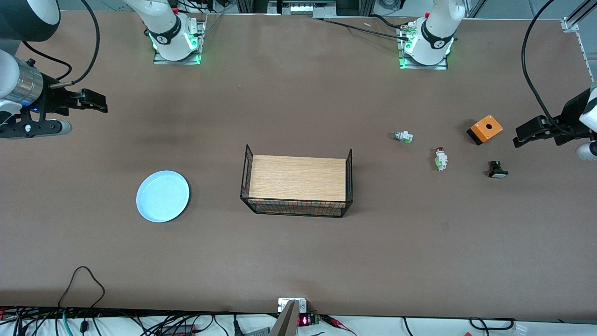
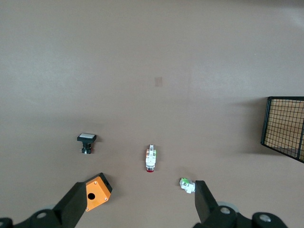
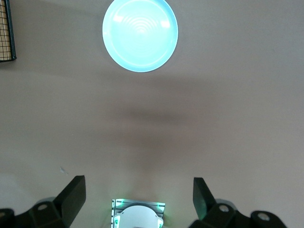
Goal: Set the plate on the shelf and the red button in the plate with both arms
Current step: 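Reach the right gripper to the light blue plate and grasp its rim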
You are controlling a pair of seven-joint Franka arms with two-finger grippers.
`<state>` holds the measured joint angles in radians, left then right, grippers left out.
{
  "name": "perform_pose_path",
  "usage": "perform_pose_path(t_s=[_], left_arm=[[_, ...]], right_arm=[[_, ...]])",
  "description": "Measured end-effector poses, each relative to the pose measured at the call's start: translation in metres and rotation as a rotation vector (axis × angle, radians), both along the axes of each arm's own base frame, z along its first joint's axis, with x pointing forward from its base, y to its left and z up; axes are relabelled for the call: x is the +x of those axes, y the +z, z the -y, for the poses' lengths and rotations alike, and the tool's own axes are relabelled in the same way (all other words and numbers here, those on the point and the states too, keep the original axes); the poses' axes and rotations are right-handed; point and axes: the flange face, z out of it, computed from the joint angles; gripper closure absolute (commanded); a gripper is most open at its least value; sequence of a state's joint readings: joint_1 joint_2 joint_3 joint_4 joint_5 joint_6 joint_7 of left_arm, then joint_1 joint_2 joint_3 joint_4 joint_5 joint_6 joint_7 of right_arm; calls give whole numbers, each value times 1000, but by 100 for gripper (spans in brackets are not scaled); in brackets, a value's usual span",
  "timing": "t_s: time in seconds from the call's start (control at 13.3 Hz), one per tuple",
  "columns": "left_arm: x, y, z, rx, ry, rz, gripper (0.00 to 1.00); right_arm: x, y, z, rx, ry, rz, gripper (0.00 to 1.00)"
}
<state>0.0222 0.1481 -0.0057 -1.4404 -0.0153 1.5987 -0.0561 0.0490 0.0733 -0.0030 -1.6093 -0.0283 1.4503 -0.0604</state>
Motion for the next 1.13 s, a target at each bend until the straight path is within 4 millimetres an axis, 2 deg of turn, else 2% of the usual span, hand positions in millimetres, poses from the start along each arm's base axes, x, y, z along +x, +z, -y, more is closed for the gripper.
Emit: perform_pose_path(t_s=[0.3, 0.45, 0.68, 0.83, 0.98, 1.13], left_arm=[[0, 0, 0, 0, 0, 0, 0], [0, 0, 0, 0, 0, 0, 0], [0, 0, 0, 0, -1, 0, 0], [0, 0, 0, 0, 0, 0, 0], [0, -1, -1, 0, 3, -1, 0], [0, -2, -2, 0, 7, -3, 0]], right_arm=[[6, -14, 12, 0, -24, -24, 0], [15, -33, 24, 0, -45, -48, 0], [42, -64, 41, 43, -90, -53, 0], [58, -84, 64, 132, -164, -32, 0], [66, -105, 98, 196, -211, -37, 0], [73, -130, 122, 242, -234, -36, 0]])
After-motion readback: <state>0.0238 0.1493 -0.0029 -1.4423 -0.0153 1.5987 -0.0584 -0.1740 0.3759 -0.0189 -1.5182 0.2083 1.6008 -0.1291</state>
